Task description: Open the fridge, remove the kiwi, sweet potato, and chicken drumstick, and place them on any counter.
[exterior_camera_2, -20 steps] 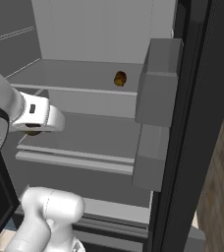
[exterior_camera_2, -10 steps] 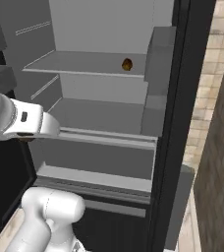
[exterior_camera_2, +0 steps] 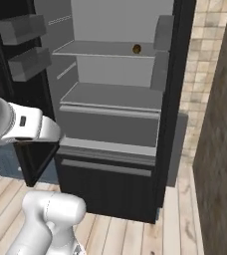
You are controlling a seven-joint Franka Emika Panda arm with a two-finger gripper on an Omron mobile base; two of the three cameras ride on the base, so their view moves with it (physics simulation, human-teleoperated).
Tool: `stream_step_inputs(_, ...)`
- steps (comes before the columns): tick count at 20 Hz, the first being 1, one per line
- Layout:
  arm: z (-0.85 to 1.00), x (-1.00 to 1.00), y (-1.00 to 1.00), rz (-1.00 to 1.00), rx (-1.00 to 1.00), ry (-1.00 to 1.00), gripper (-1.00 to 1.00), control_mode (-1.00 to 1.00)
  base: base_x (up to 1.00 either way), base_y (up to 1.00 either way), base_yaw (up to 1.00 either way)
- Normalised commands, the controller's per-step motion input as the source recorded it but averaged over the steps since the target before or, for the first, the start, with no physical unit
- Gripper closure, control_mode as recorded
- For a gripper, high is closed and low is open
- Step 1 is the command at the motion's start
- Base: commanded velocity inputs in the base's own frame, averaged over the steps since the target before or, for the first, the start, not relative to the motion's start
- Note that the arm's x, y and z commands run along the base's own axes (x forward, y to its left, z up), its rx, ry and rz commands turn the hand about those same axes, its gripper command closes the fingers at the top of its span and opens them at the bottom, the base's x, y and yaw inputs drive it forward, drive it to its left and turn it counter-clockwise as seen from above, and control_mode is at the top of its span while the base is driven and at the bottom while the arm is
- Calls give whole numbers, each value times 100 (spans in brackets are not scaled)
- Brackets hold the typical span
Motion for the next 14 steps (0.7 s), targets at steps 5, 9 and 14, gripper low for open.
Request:
stream_step_inputs(5, 0, 0, 0, 0, 0, 0, 100, 100, -5, 40, 0)
stream_step_inputs(9, 0, 0, 0, 0, 0, 0, 100, 100, 0, 70, 0)
stream_step_inputs(14, 0, 0, 0, 0, 0, 0, 100, 100, -3, 99, 0)
